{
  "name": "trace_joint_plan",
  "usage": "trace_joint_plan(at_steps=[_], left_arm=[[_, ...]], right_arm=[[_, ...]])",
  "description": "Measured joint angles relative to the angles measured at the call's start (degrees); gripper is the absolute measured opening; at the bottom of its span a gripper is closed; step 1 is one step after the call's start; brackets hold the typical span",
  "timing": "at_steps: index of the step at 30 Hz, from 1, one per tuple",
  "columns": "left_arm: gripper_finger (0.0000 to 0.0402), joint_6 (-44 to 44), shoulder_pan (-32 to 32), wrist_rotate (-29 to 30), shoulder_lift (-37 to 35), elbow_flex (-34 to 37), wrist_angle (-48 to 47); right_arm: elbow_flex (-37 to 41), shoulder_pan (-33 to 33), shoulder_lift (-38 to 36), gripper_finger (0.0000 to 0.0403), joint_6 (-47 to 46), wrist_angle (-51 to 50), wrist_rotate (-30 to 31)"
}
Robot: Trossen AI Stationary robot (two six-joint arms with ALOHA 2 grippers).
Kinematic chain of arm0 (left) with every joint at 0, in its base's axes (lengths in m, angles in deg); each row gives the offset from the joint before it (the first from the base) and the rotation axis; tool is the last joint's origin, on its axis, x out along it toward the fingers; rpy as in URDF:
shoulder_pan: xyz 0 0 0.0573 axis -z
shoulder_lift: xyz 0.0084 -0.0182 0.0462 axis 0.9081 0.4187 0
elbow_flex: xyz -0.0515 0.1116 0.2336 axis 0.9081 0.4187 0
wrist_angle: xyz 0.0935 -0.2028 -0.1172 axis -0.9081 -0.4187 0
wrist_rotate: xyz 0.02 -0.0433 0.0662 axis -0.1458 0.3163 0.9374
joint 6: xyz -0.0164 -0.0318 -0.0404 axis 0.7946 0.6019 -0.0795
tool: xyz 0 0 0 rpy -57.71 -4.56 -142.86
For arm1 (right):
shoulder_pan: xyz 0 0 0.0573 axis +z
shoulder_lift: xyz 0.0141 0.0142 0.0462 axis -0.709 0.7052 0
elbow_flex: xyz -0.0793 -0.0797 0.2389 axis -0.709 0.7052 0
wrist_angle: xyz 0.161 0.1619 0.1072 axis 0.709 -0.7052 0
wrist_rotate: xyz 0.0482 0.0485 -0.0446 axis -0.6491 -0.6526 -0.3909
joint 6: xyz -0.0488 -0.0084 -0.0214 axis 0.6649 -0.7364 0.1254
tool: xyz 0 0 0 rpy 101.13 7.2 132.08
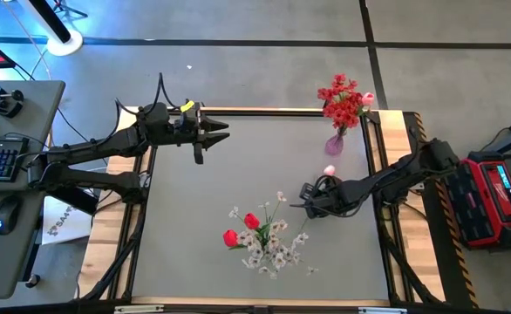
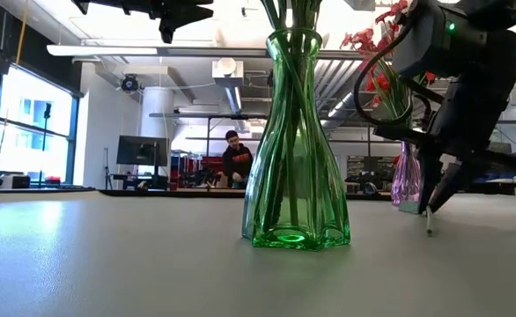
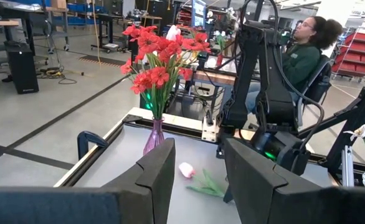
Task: Sort flowers into vase by color
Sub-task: Put the pink flower into the violet vase
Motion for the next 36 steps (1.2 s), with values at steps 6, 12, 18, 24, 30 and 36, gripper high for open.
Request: trace_joint_plan(at_steps=[6, 12, 18, 24, 30, 36], left_arm=[[0.0129, 0.0, -0.01, 0.0, 0.01, -0.02, 0.0], [0.0129, -0.01, 0.0, 0.0, 0.01, -0.02, 0.0], [0.0129, -0.01, 0.0, 0.0, 0.01, -0.02, 0.01], [0.0129, -0.01, -0.01, 0.0, 0.0, -0.02, 0.0], [0.0129, -0.01, -0.01, 0.0, 0.02, -0.02, 0.02], [0.0129, -0.02, -0.02, 0.0, 0.02, -0.02, 0.04]], right_arm=[[-1.01, 0.92, -1.69, 0.0004, 0.05, -2.2, 5.17], [-5.74, 1.52, -6.76, 0.0002, 0.14, -19.37, 11.6], [-11.79, 1.53, -13.73, 0.0001, 1.14, -44.68, 20.36], [-15.0, 1.5, -20.26, 0.0001, 2.88, -60.31, 31.27], [-12.64, -1.07, -28.07, 0.0001, 11.38, -59.94, 44.03], [-10.32, -6.86, -34.12, 0.0001, 13.99, -59.85, 44.94]])
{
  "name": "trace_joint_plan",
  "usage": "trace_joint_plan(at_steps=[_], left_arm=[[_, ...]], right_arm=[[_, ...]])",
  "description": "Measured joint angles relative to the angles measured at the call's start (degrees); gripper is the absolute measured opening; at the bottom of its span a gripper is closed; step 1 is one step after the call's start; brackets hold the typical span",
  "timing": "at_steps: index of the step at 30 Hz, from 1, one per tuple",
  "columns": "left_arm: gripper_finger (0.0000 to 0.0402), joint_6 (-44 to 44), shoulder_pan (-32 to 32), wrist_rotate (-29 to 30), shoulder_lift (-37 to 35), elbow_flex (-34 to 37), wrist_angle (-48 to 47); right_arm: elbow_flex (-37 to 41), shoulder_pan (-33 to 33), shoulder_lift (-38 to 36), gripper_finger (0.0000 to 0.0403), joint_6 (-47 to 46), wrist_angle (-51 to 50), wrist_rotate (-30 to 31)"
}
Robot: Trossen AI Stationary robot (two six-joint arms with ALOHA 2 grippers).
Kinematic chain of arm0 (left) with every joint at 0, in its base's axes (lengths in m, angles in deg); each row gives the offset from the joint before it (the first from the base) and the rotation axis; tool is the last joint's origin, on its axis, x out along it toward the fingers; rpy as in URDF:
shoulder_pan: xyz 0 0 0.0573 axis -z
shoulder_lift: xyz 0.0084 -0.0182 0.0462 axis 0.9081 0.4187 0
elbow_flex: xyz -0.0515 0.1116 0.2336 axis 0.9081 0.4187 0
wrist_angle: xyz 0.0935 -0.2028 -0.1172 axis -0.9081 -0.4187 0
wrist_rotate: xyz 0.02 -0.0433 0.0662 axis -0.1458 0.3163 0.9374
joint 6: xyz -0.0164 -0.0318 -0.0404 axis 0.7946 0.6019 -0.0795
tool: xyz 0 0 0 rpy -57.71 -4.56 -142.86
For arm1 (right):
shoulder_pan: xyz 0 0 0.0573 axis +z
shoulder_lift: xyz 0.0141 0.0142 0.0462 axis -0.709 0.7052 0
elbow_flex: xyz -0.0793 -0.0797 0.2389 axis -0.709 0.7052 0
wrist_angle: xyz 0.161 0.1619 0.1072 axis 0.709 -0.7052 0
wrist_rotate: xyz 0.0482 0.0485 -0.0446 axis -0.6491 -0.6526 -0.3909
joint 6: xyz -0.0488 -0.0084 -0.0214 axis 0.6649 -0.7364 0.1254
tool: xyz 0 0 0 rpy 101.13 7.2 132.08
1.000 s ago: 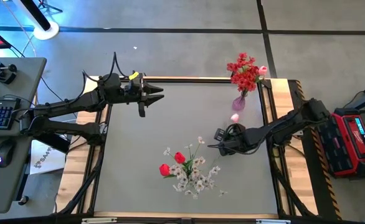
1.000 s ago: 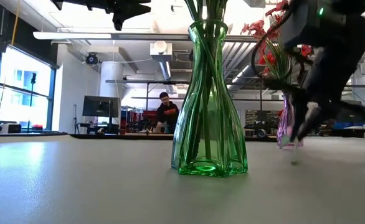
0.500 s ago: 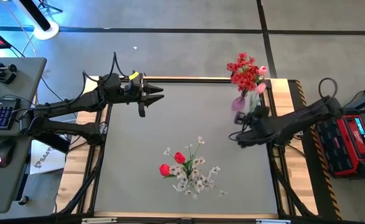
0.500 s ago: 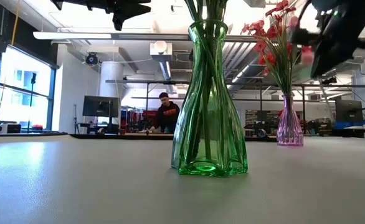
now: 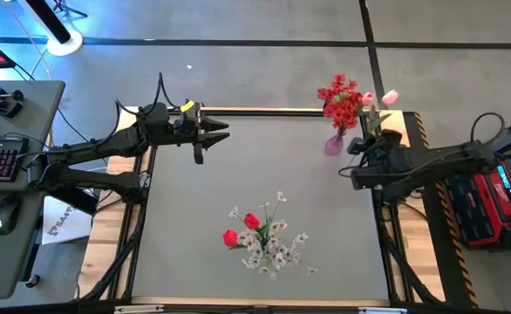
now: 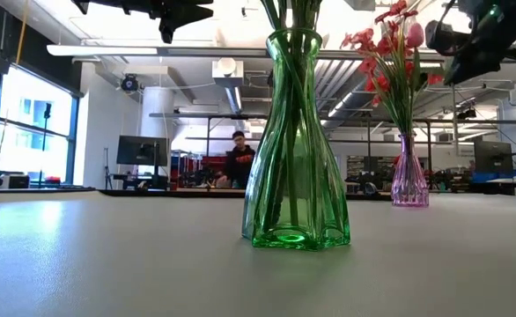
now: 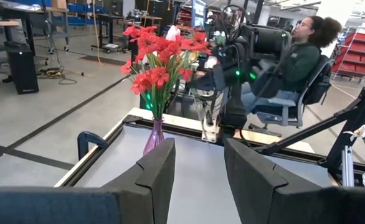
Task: Sort flowers into vase by color
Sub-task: Put the pink flower into the violet vase
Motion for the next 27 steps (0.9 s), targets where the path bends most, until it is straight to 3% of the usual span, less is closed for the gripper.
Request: trace_joint_plan(at_steps=[12, 27], left_arm=[[0.0129, 0.0, 0.01, 0.0, -0.02, 0.0, -0.02], [0.0129, 0.0, 0.0, 0.0, -0.02, 0.0, -0.02]], right_arm=[[0.04, -5.46, -3.76, 0.0, 10.52, 0.28, 24.29], [-2.92, -6.35, -3.74, 0.0, 10.39, 3.57, 24.39]])
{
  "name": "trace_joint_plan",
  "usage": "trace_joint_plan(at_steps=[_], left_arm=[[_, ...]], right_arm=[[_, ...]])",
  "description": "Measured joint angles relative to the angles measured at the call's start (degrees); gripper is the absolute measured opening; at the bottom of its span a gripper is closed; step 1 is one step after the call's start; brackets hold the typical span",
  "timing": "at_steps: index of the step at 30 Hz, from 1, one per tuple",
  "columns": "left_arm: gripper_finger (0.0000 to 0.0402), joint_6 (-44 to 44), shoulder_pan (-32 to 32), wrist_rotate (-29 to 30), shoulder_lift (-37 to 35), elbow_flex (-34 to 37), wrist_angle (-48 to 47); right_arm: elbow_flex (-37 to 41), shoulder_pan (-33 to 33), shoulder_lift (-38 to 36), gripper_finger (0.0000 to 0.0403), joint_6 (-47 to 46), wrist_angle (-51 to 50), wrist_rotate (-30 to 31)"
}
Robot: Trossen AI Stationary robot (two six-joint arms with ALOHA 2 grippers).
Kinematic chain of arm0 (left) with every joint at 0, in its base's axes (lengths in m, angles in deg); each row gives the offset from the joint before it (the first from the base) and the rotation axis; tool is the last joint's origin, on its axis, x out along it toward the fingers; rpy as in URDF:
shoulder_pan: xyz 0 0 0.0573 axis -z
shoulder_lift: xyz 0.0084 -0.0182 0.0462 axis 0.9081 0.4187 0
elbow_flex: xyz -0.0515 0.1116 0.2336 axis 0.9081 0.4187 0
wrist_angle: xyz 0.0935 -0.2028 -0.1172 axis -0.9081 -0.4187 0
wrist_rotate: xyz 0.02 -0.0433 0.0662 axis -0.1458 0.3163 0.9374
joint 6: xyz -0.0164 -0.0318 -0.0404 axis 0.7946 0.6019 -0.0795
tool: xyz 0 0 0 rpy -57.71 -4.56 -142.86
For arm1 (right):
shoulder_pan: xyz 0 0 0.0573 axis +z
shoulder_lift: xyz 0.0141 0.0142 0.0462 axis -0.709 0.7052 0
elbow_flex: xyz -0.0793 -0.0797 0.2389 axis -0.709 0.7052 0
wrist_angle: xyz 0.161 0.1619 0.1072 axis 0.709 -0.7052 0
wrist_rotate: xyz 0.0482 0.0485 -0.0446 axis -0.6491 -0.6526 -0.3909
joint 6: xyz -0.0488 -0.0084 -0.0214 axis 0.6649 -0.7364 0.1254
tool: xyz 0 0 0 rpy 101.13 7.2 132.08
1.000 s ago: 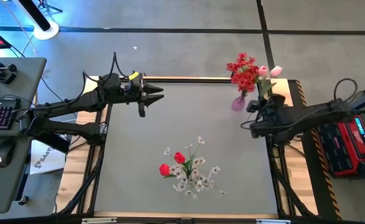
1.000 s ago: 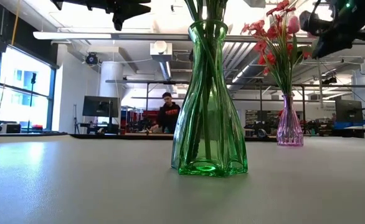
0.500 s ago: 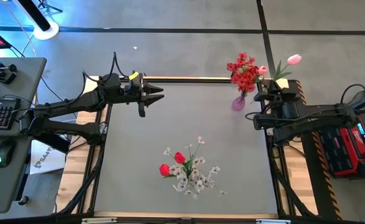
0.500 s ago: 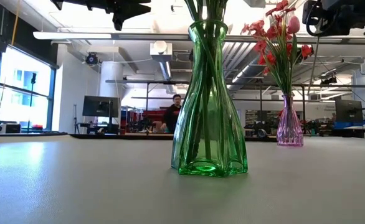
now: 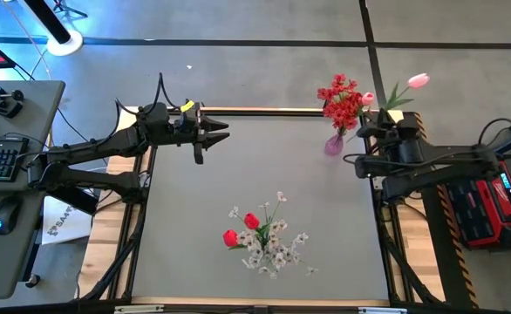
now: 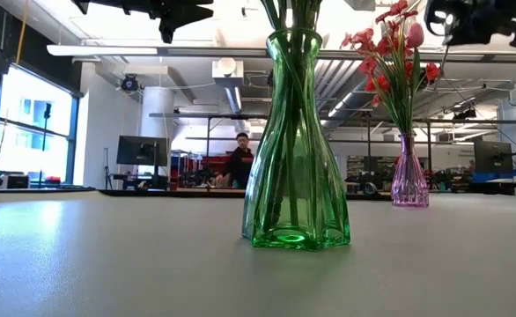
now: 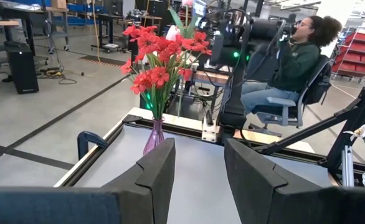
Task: Sort flowers into vase by color
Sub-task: Put the pink flower into the violet vase
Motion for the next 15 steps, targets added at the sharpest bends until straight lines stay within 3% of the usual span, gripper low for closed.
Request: trace_joint_plan(at_steps=[3, 8, 15], left_arm=[[0.0129, 0.0, 0.02, 0.0, 0.01, 0.0, -0.01], [0.0129, 0.0, 0.0, 0.0, 0.02, 0.0, 0.0], [0.0129, 0.0, 0.01, 0.0, 0.02, 0.0, -0.02]], right_arm=[[-3.94, 0.0, 0.03, 0.0, 3.94, 0.13, 0.0], [-12.24, -0.02, 0.68, 0.0, 19.19, 1.03, 0.01], [-22.56, 0.02, 2.76, 0.0, 62.37, 6.58, -1.76]])
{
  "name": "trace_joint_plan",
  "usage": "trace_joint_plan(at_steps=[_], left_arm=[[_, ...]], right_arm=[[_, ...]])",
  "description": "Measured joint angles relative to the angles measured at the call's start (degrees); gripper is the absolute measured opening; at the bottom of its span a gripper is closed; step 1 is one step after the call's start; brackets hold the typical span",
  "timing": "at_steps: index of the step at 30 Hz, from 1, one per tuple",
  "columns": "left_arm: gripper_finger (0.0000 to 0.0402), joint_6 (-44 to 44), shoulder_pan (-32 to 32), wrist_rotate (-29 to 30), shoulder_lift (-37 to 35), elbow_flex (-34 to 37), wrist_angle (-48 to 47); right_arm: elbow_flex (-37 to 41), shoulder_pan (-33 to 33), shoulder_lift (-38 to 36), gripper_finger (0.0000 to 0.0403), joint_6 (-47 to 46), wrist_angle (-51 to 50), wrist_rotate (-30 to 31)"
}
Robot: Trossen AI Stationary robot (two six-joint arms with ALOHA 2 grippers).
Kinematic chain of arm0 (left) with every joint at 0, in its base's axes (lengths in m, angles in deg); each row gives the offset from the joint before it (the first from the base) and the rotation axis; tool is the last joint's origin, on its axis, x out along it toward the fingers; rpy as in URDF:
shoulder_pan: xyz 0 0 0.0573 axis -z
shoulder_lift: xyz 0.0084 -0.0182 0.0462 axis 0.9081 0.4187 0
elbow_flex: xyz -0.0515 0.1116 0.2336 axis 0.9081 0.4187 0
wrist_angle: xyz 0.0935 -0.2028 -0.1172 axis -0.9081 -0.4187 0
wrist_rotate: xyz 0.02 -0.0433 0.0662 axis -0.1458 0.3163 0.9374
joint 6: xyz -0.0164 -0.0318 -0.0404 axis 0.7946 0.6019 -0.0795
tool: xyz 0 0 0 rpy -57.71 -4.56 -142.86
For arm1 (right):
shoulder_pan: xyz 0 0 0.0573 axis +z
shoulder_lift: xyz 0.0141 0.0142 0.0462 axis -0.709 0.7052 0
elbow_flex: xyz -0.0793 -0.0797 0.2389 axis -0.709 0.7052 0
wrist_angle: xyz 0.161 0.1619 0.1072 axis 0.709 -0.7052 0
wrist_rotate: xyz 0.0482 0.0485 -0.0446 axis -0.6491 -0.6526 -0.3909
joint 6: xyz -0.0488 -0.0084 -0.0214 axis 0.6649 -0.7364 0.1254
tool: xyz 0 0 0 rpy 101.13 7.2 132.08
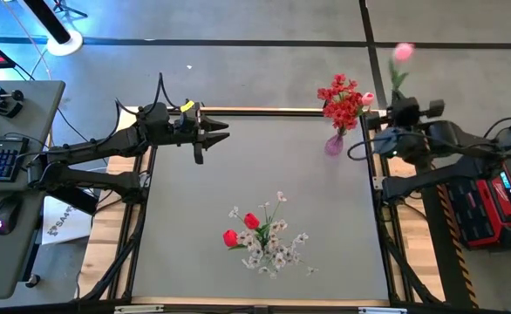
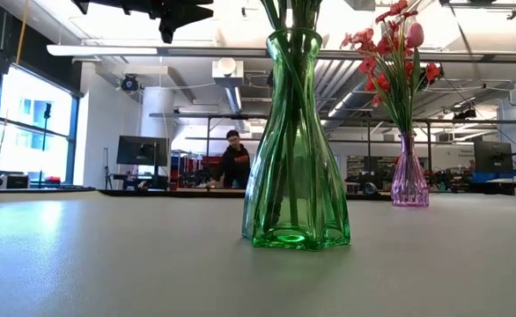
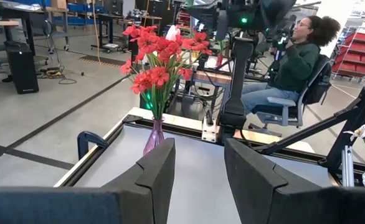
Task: Sort flowers into vase by color
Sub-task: Put the pink flower into the violet vase
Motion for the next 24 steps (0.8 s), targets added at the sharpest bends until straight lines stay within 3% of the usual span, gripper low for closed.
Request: trace_joint_plan(at_steps=[4, 13, 16, 19, 24], left_arm=[[0.0129, 0.0, -0.01, 0.0, -0.02, 0.0, 0.02], [0.0129, 0.0, 0.02, 0.0, -0.02, 0.0, 0.02], [0.0129, 0.01, -0.01, 0.0, 0.0, 0.0, 0.02], [0.0129, 0.0, 0.01, 0.0, -0.01, 0.0, 0.02], [0.0129, 0.01, 0.0, 0.0, -0.01, 0.0, 0.0]], right_arm=[[-3.9, 0.0, 0.81, 0.0, 18.96, 6.43, -7.58], [-8.24, 0.0, -0.48, 0.0, 45.76, 32.83, -23.16], [-8.17, -0.07, -1.97, 0.0, 54.35, 43.31, -31.53], [-8.09, -1.14, -3.84, 0.0, 56.29, 49.14, -40.17], [-3.36, -3.18, -9.39, 0.0, 53.16, 49.29, -46.65]])
